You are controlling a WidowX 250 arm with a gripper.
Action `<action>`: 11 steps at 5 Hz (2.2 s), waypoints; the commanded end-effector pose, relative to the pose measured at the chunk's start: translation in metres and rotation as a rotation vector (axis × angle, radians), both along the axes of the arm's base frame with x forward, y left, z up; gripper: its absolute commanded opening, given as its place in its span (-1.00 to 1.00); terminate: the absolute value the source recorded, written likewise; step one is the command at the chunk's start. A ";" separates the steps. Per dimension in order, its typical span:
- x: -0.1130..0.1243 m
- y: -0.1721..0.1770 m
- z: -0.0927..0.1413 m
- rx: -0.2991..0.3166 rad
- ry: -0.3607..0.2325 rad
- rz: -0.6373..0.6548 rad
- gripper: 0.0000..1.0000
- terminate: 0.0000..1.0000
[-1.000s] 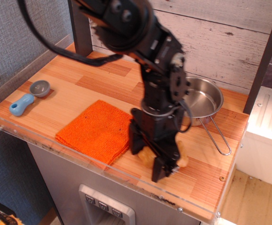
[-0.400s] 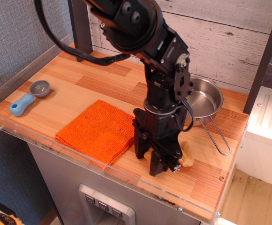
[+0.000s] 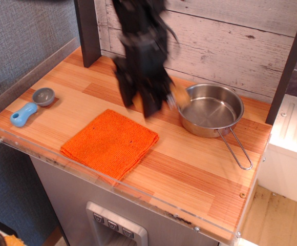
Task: Place the chicken wing on the back left part of the table
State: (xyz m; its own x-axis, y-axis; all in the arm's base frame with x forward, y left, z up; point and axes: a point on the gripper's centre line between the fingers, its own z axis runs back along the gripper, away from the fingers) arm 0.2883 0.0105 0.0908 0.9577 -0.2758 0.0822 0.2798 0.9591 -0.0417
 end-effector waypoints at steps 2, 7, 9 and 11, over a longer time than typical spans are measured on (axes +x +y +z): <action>0.048 0.098 -0.033 0.174 -0.015 0.248 -1.00 -1.00; 0.046 0.113 -0.006 0.128 -0.088 0.290 1.00 -1.00; 0.009 0.083 0.007 0.063 -0.043 0.284 1.00 -1.00; 0.004 0.077 -0.002 0.069 -0.021 0.261 1.00 -1.00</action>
